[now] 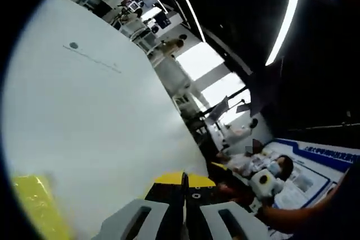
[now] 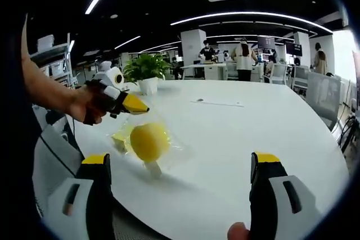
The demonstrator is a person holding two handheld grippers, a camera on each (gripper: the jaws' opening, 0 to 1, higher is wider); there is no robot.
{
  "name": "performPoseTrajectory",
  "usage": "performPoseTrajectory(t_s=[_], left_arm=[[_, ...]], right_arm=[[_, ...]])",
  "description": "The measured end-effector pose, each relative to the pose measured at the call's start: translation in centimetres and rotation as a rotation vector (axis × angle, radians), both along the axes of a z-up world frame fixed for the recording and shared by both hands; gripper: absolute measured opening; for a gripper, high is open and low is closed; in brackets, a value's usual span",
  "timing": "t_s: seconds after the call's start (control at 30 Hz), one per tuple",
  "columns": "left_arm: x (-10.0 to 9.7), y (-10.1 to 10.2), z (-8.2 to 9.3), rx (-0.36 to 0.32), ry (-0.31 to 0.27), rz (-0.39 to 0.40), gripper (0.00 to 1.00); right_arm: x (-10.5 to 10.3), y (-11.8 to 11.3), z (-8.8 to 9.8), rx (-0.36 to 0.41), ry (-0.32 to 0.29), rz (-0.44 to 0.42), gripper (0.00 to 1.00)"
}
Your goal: Compare the silicone blocks by pressing each to a similar depth, holding the contact briefly, and releasing to observe deformation and rebound differences across the visible hardness samples.
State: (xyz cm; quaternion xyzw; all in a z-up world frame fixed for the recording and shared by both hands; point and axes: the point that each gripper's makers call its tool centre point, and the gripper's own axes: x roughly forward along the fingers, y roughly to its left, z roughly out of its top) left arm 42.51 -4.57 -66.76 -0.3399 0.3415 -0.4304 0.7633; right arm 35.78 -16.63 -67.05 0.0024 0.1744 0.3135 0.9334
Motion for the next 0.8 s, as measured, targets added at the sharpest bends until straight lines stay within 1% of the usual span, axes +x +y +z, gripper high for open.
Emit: performPoseTrajectory(t_s=[0.1,0.17,0.27,0.33,0.47,0.6,0.67,0.8], left_arm=[[0.6,0.5,-0.2,0.005,0.002,0.025,0.00],[1.3,1.0,-0.7,0.032,-0.013,0.042,0.00],[2.0,1.9,-1.5,0.067,-0.011,0.075,0.00],[2.6,2.9,-2.8,0.116,-0.011,0.100,0.00],[2.9,3.6,-3.9,0.144,-0.006,0.111,0.00],[3.0,3.8,-4.5,0.162,0.000,0.115,0.00],[3.0,4.0,-5.1,0.187,-0.002,0.114,0.00],[2.9,4.1,-6.3,0.212,0.028,0.112,0.00]], right_arm=[[0.0,-0.1,0.0,0.001,0.000,-0.001,0.97],[-0.1,-0.1,0.0,0.002,0.002,-0.001,0.97],[-0.1,-0.2,-0.1,0.005,0.005,-0.001,0.97],[-0.2,-0.3,-0.1,0.006,0.005,-0.002,0.97],[-0.1,-0.4,-0.3,0.009,0.009,-0.001,0.97],[0.1,-0.4,-0.2,0.012,0.010,-0.001,0.97],[0.2,-0.4,-0.3,0.013,0.011,0.000,0.97],[0.3,-0.2,-0.2,0.010,0.010,0.008,0.97]])
